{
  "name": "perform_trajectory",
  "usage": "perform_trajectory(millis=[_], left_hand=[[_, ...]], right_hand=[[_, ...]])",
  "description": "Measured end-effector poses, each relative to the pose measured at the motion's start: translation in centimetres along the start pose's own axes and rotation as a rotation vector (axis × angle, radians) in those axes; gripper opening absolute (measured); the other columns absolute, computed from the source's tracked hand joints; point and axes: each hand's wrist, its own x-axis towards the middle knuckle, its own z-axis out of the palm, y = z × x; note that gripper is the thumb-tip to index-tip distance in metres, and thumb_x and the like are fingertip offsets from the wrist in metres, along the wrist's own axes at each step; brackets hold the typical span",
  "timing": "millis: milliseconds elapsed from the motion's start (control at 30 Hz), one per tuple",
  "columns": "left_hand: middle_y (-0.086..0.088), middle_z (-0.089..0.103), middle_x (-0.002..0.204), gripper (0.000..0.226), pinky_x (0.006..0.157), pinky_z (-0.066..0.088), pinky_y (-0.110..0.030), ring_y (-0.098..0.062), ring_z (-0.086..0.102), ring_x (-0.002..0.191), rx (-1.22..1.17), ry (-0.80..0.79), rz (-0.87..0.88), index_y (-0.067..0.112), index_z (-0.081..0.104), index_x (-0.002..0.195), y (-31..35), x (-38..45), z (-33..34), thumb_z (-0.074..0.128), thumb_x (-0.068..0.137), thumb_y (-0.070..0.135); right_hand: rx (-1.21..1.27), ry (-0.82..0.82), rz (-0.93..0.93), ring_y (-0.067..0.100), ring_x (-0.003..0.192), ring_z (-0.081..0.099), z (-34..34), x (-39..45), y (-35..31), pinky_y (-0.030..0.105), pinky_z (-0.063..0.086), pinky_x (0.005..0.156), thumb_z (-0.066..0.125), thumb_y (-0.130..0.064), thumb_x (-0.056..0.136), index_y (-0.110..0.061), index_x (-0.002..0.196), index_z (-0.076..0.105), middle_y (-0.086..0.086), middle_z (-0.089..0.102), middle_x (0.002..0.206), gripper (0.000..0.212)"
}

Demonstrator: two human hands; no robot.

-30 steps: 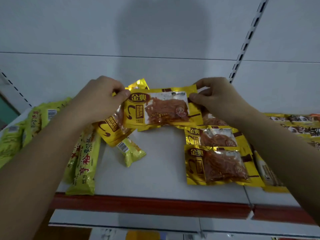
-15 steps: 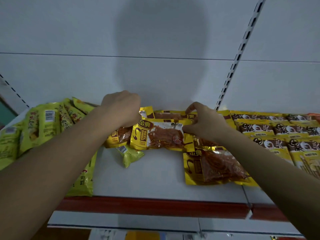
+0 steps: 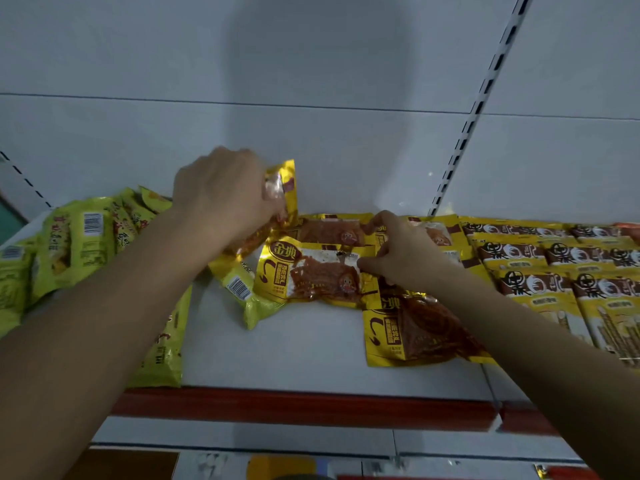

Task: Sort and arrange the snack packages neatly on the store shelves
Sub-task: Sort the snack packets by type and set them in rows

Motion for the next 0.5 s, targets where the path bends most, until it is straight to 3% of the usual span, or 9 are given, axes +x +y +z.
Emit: perform_trajectory(millis=[167, 267, 367, 433, 500], left_hand=[[-0.004, 0.071, 0.082, 0.015, 0.070, 0.051, -0.038, -0.031, 0.066, 0.085, -0.227, 0.222, 0.082, 0.023, 0.073, 0.082, -1.1, -0.6, -3.1, 0.071, 0.087, 0.037], [0.010, 0.068, 0.076, 0.006, 0.068, 0.046, -0.028, -0.010, 0.066, 0.073, -0.452, 0.166, 0.118, 0.026, 0.072, 0.082, -1.4, -1.0, -3.5, 0.075, 0.086, 0.023], [0.012, 0.072, 0.091, 0.017, 0.085, 0.056, -0.037, -0.005, 0.069, 0.086, -0.664, -0.026, 0.216, 0.029, 0.069, 0.087, -1.2, -1.6, -2.9, 0.077, 0.085, 0.014], [0.012, 0.073, 0.093, 0.023, 0.091, 0.056, -0.043, 0.001, 0.067, 0.087, -0.717, -0.141, 0.279, 0.031, 0.065, 0.087, -0.7, -2.1, -2.4, 0.079, 0.085, 0.012], [0.009, 0.073, 0.093, 0.027, 0.088, 0.056, -0.045, 0.000, 0.066, 0.083, -0.741, -0.174, 0.282, 0.033, 0.060, 0.086, -0.4, -2.5, -1.9, 0.080, 0.084, 0.014]], right_hand=[[-0.069, 0.042, 0.000, 0.018, 0.063, 0.063, 0.0, -0.1, 0.2, 0.031, 0.052, 0.056, 0.078, -0.037, 0.085, -0.023, 0.114, 0.049, 0.008, 0.067, 0.077, 0.044], [-0.205, 0.179, -0.087, 0.015, 0.059, 0.061, -0.3, -0.5, -0.1, 0.034, 0.052, 0.056, 0.065, -0.048, 0.093, -0.024, 0.112, 0.051, 0.000, 0.064, 0.068, 0.034], [0.189, 0.282, -0.162, 0.002, 0.057, 0.061, -1.9, -1.0, -1.7, 0.023, 0.047, 0.054, 0.056, -0.042, 0.100, -0.024, 0.108, 0.061, -0.006, 0.068, 0.074, 0.020], [0.580, 0.130, -0.194, 0.004, 0.067, 0.065, -3.0, -1.6, -3.6, 0.024, 0.049, 0.061, 0.053, -0.028, 0.104, -0.019, 0.116, 0.065, -0.002, 0.072, 0.086, 0.019], [0.830, 0.033, -0.161, 0.013, 0.066, 0.068, -3.3, -2.5, -5.2, 0.028, 0.053, 0.059, 0.046, -0.026, 0.108, -0.013, 0.118, 0.066, 0.001, 0.073, 0.081, 0.027]])
